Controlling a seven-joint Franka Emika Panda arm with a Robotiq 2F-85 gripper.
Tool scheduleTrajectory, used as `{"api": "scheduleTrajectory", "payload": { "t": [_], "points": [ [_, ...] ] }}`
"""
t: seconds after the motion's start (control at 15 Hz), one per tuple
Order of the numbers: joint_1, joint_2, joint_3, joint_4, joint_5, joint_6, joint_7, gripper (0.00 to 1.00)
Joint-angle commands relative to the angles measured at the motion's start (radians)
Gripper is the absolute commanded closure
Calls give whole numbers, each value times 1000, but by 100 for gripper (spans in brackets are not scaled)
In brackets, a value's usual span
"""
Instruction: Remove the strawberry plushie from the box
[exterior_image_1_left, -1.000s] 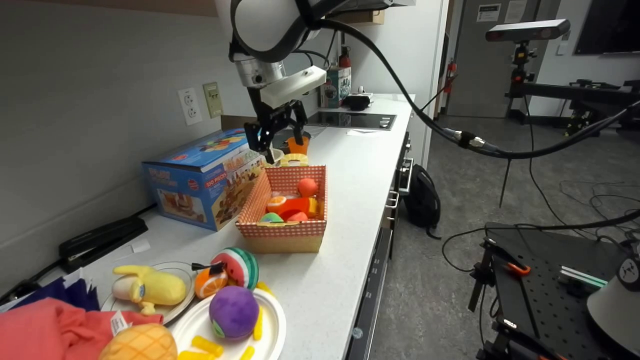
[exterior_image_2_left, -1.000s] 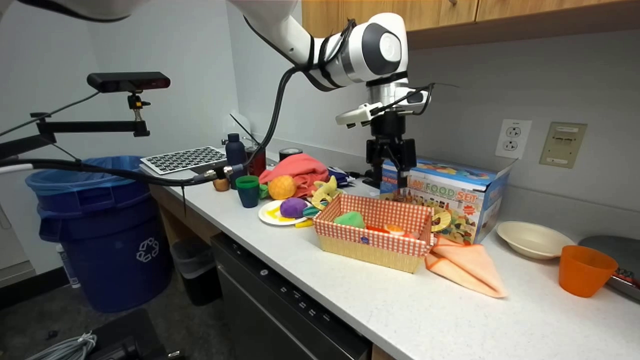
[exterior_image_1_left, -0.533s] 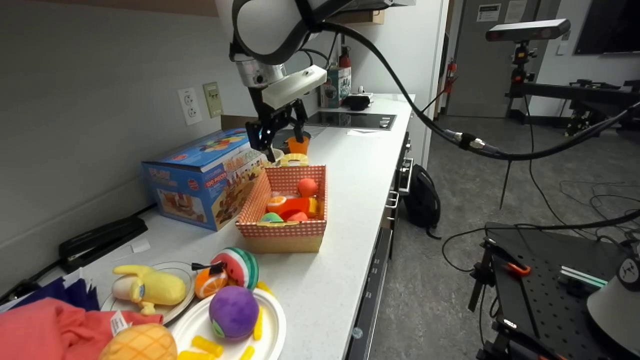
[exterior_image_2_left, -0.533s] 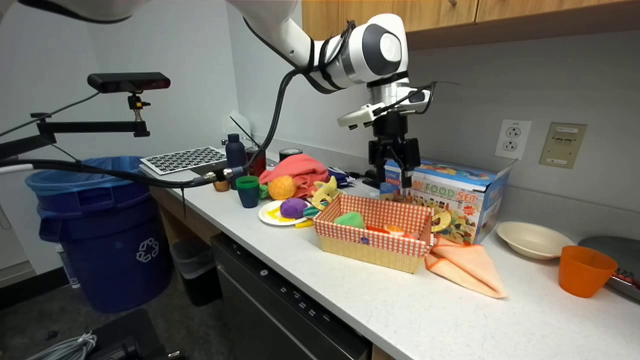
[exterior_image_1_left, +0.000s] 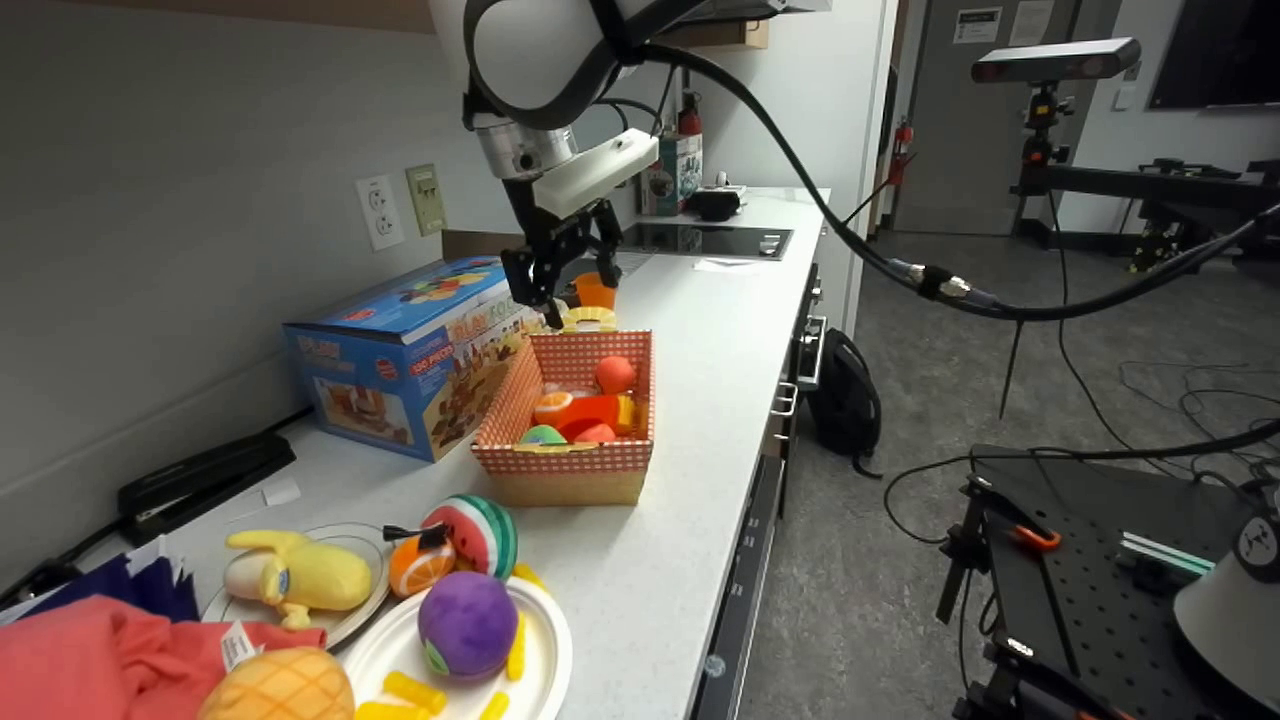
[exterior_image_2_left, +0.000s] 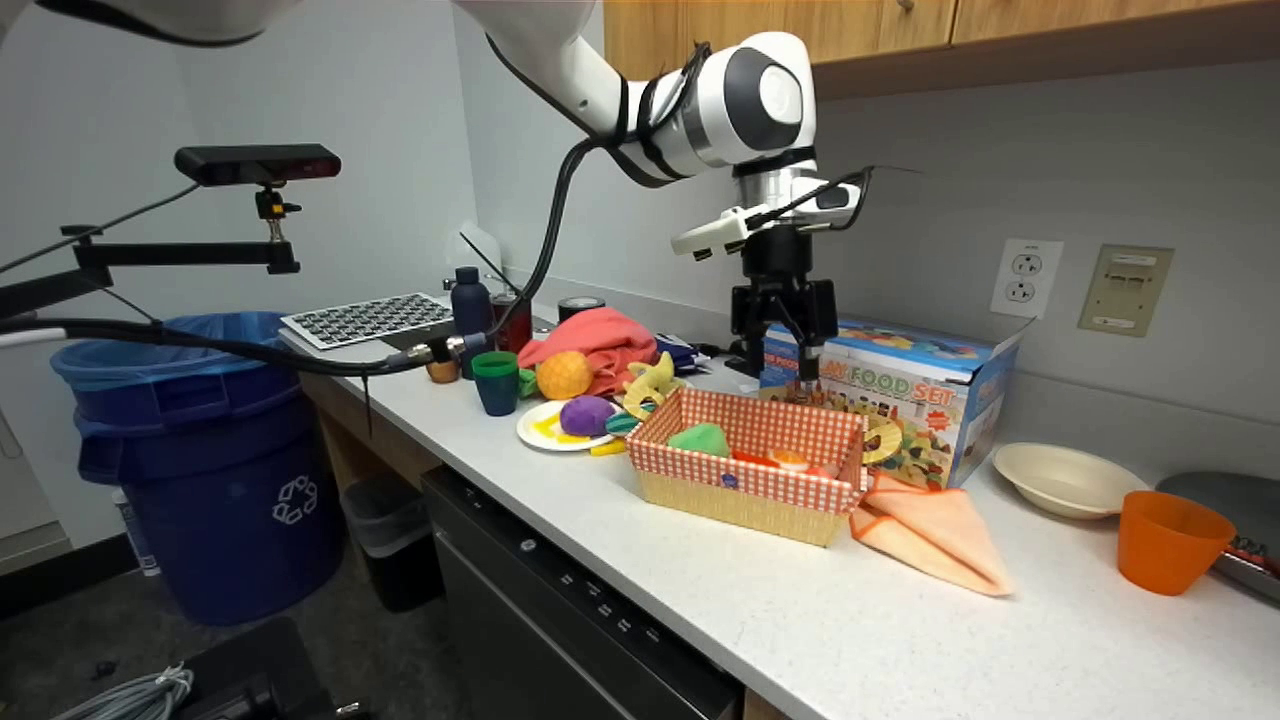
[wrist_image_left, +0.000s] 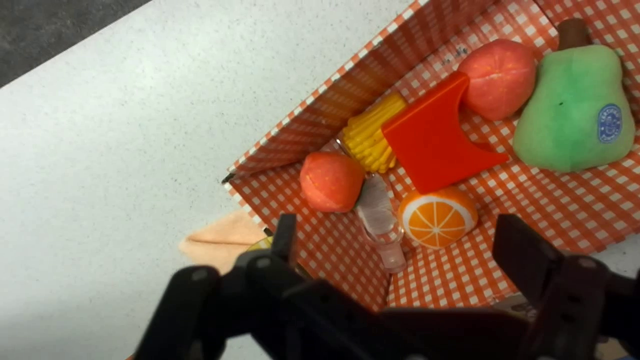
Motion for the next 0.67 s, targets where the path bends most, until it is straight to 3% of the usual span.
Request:
{"api": "scheduleTrajectory", "payload": {
  "t": [0.0, 0.4, 0.6],
  "points": [
    [10, 1, -13, 2, 7, -2, -4, 0],
    [15, 1, -21, -4, -23, 37, -18, 0],
    [-9, 2, 4, 9, 4, -15, -156, 0]
  ]
}}
